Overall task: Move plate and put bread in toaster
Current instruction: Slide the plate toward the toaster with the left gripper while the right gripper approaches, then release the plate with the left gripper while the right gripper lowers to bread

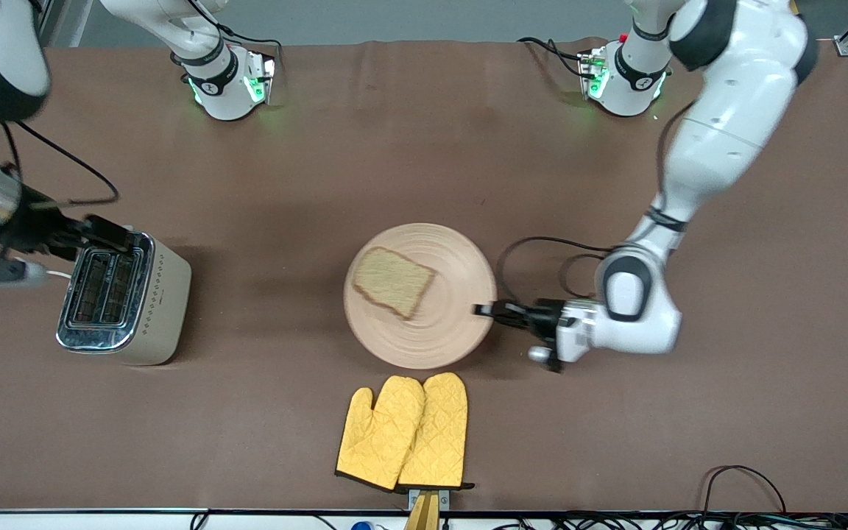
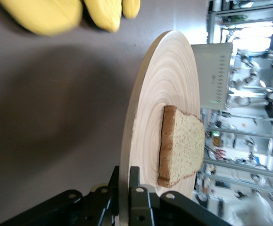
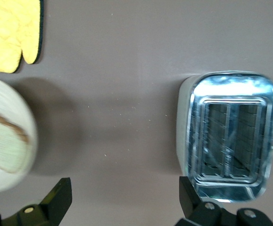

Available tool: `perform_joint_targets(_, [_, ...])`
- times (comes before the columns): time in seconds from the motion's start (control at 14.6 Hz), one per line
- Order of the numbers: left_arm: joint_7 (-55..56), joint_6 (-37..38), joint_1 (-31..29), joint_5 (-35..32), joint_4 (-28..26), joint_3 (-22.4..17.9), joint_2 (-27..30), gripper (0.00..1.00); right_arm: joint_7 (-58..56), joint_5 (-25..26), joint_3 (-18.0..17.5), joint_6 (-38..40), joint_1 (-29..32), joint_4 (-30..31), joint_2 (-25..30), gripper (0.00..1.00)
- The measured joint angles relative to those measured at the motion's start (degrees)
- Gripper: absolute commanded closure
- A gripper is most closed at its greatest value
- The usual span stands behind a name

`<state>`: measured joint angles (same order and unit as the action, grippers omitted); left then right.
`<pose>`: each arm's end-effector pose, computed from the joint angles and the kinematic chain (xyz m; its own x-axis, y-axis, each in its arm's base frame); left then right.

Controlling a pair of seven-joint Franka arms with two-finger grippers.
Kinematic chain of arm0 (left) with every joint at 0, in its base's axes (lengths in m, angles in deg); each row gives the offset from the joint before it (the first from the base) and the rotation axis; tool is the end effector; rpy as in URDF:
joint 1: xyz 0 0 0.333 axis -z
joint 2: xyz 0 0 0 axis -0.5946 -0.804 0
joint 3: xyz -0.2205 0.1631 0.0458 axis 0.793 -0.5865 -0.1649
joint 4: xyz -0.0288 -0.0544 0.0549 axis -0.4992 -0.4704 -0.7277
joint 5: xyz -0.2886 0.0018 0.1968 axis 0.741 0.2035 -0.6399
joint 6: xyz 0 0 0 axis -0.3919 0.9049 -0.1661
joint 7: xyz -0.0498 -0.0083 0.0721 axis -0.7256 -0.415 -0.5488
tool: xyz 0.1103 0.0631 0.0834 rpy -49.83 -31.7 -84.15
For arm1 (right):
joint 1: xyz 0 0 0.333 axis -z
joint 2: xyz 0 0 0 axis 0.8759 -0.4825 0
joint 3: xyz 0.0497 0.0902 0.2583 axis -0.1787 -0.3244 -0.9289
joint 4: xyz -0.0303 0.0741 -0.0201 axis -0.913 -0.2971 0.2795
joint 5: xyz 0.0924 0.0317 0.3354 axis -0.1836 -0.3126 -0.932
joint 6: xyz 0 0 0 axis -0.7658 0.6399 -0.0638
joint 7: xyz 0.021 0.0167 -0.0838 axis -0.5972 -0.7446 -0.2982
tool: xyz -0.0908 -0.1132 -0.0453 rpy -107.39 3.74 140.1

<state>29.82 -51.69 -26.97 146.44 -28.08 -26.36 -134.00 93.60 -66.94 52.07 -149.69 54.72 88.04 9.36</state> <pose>0.5633 -0.3642 0.1530 0.9794 -0.1996 -0.0322 -0.0593 -0.4359 0.8981 0.5704 0.0507 0.4575 0.9992 -0.0203 -0.0351 -0.0236 -0.9951 -0.0956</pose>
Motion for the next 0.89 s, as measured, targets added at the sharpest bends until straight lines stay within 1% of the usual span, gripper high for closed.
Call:
perform_joint_targets(0.07, [0.20, -4.68, 4.39, 2.87, 0.35, -0.04, -1.06, 1.00, 0.88, -0.01, 0.00, -2.34, -0.69, 0.72, -1.59, 0.00])
perform_joint_targets(0.21, [0.35, -11.55, 11.55, 8.05, 2.00, -0.23, -3.40, 1.00, 1.81, -0.02, 0.00, -7.94, -1.74, 2.94, -4.40, 0.00])
perform_joint_targets(0.34, [0.46, -16.78, 16.45, 10.98, 4.23, -0.37, -5.72, 0.98, 3.36, -0.04, 0.00, -11.46, -2.43, 4.40, -7.37, 0.00])
perform_joint_targets(0.41, [0.49, -18.37, 17.88, 11.79, 5.20, -0.37, -6.66, 0.91, 4.74, -0.07, 0.00, -12.16, -2.73, 4.89, -8.68, 0.00])
perform_joint_targets(0.48, [0.49, -18.78, 18.61, 12.45, 6.08, -0.33, -7.23, 0.83, 6.79, -0.10, 0.00, -12.55, -3.14, 5.89, -9.61, 0.00])
perform_joint_targets(0.55, [0.49, -18.86, 18.71, 12.49, 6.52, -0.34, -7.48, 0.67, 9.06, -0.12, 0.00, -13.18, -3.55, 7.68, -10.13, 0.00])
perform_joint_targets(0.62, [0.51, -18.96, 18.51, 12.49, 6.64, -0.46, -7.55, 0.08, 11.01, -0.16, -0.01, -14.43, -3.98, 10.52, -10.33, 0.00])
perform_joint_targets(0.69, [0.53, -18.98, 18.05, 12.49, 6.74, -0.54, -7.55, 0.00, 12.18, -0.33, -0.03, -16.38, -4.61, 13.97, -10.36, 0.00])
perform_joint_targets(0.89, [0.57, -18.94, 15.44, 12.47, 7.42, -0.63, -7.23, 0.00, 14.16, -2.04, -0.06, -23.55, -7.15, 23.72, -9.24, 0.00])
